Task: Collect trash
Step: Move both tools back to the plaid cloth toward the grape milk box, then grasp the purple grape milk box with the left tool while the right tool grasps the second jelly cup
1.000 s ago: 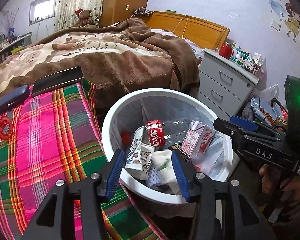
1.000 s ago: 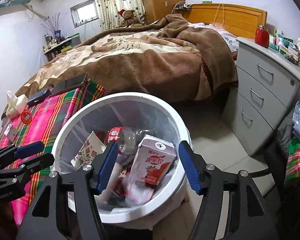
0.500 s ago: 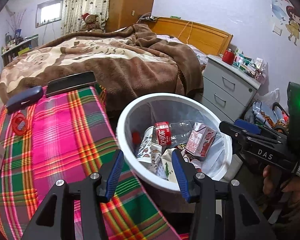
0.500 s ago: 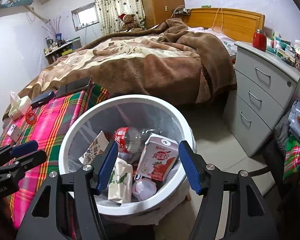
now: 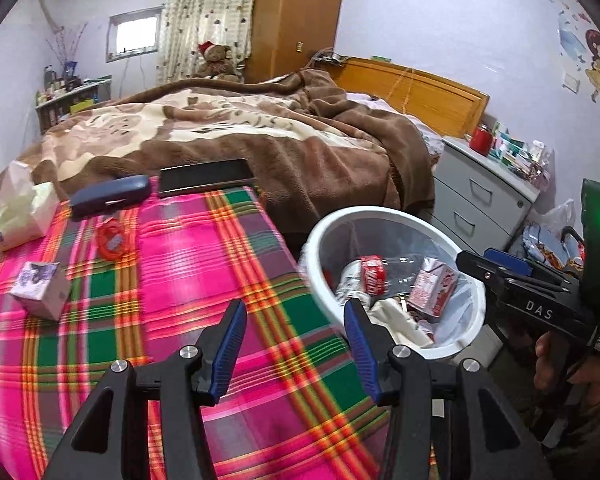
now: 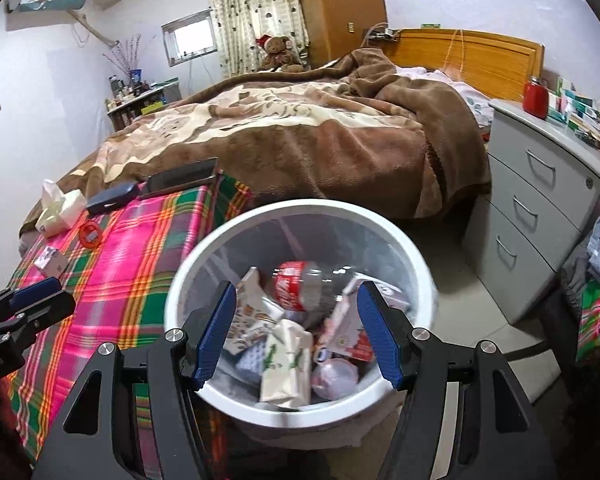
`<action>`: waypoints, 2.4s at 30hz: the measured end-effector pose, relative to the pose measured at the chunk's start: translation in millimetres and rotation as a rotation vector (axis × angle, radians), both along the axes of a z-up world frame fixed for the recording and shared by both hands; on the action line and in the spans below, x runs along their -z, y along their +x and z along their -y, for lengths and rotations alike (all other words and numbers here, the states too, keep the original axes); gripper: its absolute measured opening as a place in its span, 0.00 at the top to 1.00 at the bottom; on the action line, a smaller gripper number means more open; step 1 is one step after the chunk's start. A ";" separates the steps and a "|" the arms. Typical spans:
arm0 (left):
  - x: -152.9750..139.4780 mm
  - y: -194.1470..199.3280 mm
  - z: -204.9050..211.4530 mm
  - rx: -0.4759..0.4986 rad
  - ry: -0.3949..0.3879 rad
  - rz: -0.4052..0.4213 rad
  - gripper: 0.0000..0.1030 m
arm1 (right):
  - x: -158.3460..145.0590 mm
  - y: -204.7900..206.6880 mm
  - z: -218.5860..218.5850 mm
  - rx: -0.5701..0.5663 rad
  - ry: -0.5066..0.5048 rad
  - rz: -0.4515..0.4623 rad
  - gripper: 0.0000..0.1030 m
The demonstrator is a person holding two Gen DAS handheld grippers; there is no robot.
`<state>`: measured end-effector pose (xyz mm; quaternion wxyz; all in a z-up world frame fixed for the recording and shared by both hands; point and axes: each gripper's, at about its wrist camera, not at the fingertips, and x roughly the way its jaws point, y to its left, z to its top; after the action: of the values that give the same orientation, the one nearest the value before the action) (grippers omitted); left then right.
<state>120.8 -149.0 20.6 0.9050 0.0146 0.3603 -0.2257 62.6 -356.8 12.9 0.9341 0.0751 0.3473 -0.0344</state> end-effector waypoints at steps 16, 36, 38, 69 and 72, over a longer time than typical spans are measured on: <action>-3.0 0.9 -84.6 -0.157 0.010 0.016 0.46 | -1.3 16.4 -56.2 -0.125 0.006 0.025 0.37; 32.2 64.3 -189.1 -0.397 0.055 -0.058 0.44 | 10.3 88.4 -133.3 -0.320 -0.027 -0.026 0.37; 39.3 70.7 -192.9 -0.402 0.063 -0.075 0.44 | 12.7 98.1 -140.1 -0.338 -0.028 -0.039 0.37; 59.8 104.3 -279.7 -0.566 0.077 -0.138 0.44 | 34.0 170.9 -223.0 -0.634 -0.022 -0.106 0.37; 51.0 103.8 -276.4 -0.541 0.035 -0.114 0.44 | 35.7 175.0 -226.8 -0.640 -0.021 -0.117 0.37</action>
<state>224.6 127.4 -30.4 0.9102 -0.0794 0.4054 0.0302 237.6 -130.0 -22.9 0.8766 -0.0496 0.4062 0.2532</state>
